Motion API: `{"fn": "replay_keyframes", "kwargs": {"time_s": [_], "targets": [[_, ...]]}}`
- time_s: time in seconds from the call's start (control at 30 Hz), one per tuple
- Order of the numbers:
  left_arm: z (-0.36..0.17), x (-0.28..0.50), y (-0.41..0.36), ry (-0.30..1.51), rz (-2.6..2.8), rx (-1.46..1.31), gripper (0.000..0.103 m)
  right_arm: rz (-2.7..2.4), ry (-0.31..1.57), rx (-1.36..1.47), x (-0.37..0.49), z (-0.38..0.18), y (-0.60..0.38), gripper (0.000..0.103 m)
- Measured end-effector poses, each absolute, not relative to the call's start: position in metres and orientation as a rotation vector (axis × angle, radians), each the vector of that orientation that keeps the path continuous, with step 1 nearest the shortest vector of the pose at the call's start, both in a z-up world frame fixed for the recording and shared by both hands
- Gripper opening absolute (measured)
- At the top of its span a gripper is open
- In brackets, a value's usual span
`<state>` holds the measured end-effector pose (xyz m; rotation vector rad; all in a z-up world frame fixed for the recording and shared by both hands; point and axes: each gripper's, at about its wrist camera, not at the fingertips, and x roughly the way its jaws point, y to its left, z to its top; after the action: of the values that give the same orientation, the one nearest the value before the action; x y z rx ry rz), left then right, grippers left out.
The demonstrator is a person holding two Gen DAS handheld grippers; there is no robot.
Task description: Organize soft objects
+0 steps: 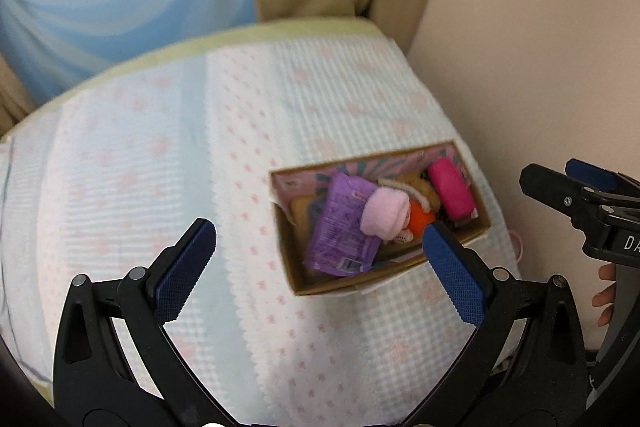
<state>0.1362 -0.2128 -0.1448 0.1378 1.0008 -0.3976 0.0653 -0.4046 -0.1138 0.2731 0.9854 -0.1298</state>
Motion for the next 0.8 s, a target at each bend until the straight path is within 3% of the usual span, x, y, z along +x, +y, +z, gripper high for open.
{"fn": "replay_keyframes", "kwargs": {"time_s": [0.43, 0.8], "targets": [[-0.016, 0.07, -0.086, 0.726, -0.259, -0.021, 0.103, -0.021, 0.785, 0.134, 0.015, -0.004, -0.313, 0.103], [0.019, 0.014, -0.052, 0.617, -0.207, 0.011, 0.103, -0.038, 0.679, 0.087, -0.024, 0.022, -0.272, 0.103]]}}
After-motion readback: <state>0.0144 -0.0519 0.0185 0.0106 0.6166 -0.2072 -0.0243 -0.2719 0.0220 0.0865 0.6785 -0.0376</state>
